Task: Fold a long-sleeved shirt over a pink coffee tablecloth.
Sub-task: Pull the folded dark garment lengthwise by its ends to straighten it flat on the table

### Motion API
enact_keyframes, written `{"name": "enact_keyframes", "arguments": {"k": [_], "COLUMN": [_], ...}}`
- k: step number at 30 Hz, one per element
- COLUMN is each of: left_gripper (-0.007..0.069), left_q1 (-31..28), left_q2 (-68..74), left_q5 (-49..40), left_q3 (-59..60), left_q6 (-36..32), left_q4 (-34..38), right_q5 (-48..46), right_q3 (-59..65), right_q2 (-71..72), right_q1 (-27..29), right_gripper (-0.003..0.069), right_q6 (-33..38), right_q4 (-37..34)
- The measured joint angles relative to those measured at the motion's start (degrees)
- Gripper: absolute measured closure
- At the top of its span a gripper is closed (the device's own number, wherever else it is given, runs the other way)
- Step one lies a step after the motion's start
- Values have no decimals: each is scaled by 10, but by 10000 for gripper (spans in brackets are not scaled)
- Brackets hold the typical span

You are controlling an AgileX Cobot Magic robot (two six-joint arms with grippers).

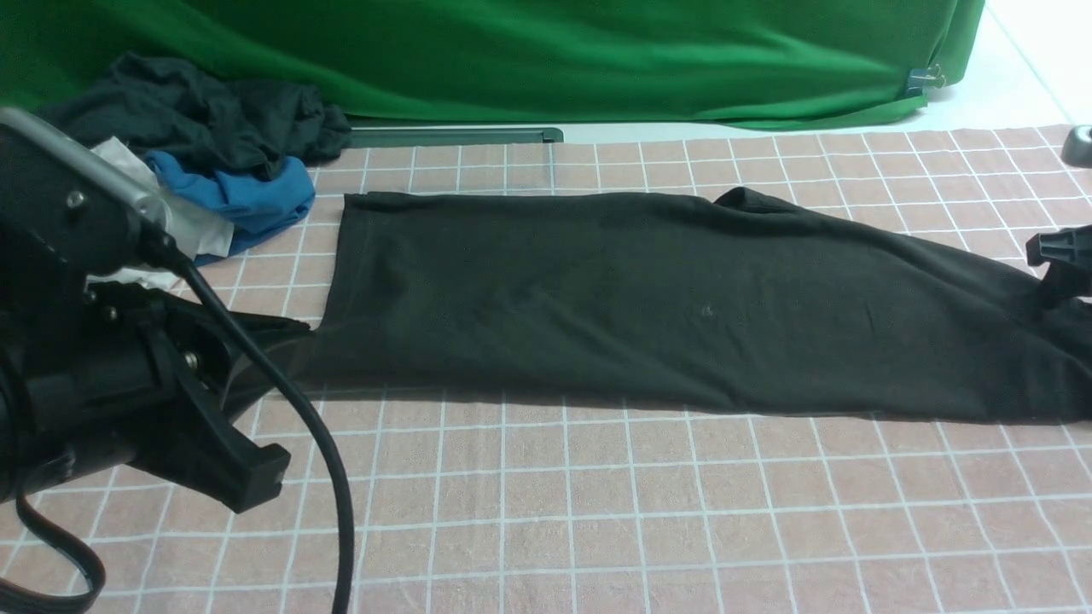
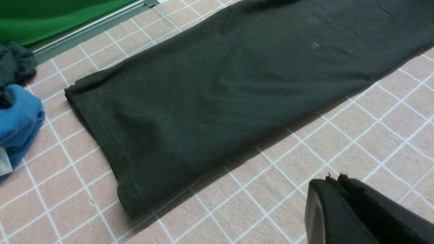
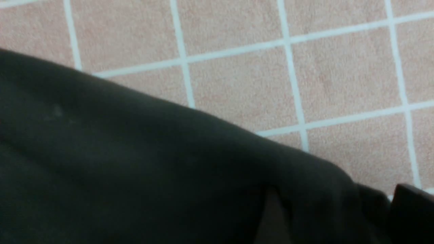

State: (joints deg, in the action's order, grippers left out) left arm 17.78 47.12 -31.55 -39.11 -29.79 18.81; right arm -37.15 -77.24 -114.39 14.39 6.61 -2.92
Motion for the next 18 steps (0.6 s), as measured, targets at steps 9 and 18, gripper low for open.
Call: {"name": "enact_keyframes", "arguments": {"k": [9,18], "left_gripper": [608,608], "left_q1": [0,0], "left_q2": [0,0], "left_q5": [0,1], "left_q3": [0,0], "left_q6": [0,1], "left_q4": [0,0], "right_q5": [5,3], "right_q3": [-1,-2], "right_q2": [-27,-20], "right_q1": [0,-1], "right_gripper": [251,578], "right_q6": [-1,5], "right_q4": [-2,-10]}}
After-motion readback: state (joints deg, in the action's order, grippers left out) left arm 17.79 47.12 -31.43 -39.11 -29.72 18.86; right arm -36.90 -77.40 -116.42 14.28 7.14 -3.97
